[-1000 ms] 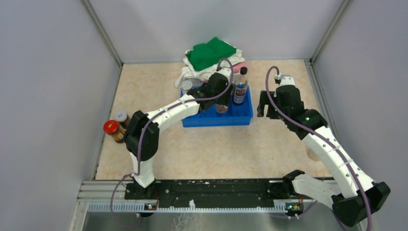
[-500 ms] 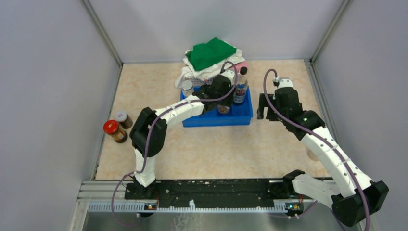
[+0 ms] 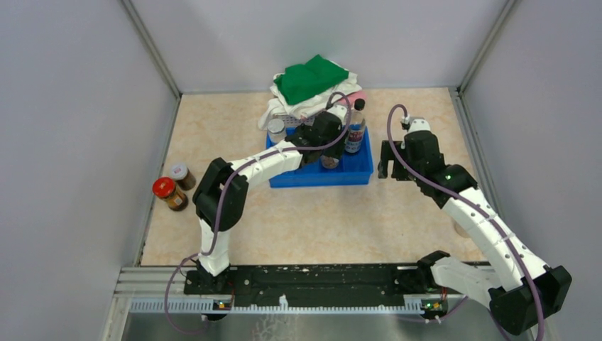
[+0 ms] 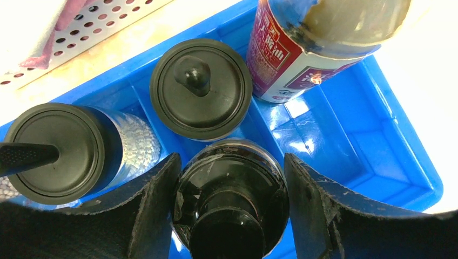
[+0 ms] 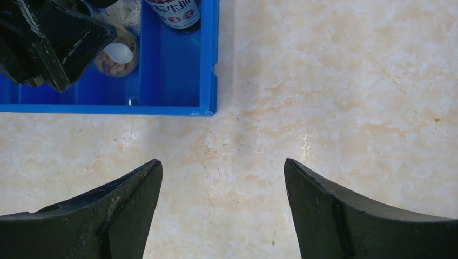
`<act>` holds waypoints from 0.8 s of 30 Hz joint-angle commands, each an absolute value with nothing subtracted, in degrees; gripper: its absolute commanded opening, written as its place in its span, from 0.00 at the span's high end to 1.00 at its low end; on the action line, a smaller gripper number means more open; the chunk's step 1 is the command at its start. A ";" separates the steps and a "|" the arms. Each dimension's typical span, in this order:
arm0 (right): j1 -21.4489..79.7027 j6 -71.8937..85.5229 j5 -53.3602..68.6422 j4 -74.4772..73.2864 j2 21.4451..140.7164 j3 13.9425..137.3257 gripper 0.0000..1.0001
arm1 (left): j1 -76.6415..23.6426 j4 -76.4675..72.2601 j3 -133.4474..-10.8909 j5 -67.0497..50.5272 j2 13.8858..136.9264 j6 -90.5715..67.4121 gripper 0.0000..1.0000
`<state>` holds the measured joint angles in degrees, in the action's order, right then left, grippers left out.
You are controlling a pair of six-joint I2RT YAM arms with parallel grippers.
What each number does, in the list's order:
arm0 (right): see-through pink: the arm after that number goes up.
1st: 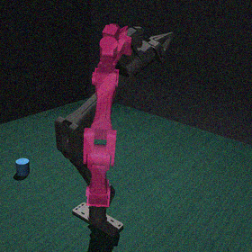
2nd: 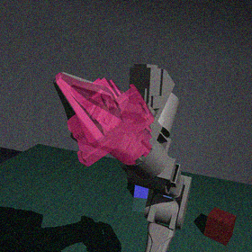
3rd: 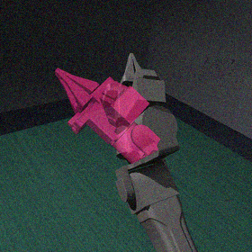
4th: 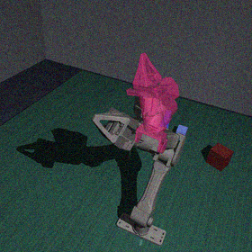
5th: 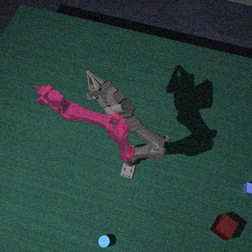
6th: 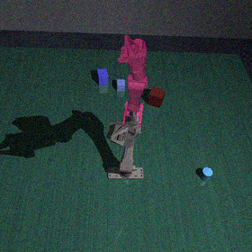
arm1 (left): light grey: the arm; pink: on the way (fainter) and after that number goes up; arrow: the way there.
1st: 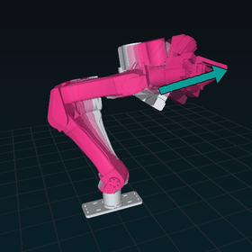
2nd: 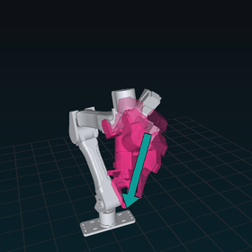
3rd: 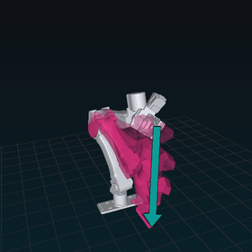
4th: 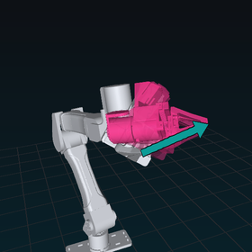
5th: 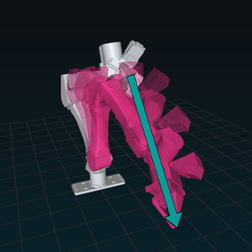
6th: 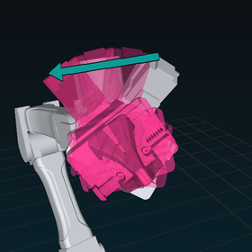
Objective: Organize the condiment bottles
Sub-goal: Place the bottle in the storage box.
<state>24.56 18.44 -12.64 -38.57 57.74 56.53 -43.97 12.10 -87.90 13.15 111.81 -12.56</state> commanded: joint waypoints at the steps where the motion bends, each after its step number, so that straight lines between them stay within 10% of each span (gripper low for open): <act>1: 24.06 18.20 -11.96 -36.54 56.29 56.18 0.18 | -44.62 10.86 -88.90 13.14 111.69 -13.27 0.74; 7: 24.08 18.52 -11.36 -36.31 56.21 55.78 0.18 | -44.74 12.04 -88.80 11.44 112.42 -13.49 0.58; 13: 24.06 18.76 -11.22 -36.71 56.07 56.08 0.18 | -44.99 12.86 -88.50 11.04 112.94 -13.64 0.21; 24: 24.08 20.15 -11.55 -38.61 55.95 56.11 0.17 | -45.05 13.82 -87.85 13.46 109.92 -13.14 0.13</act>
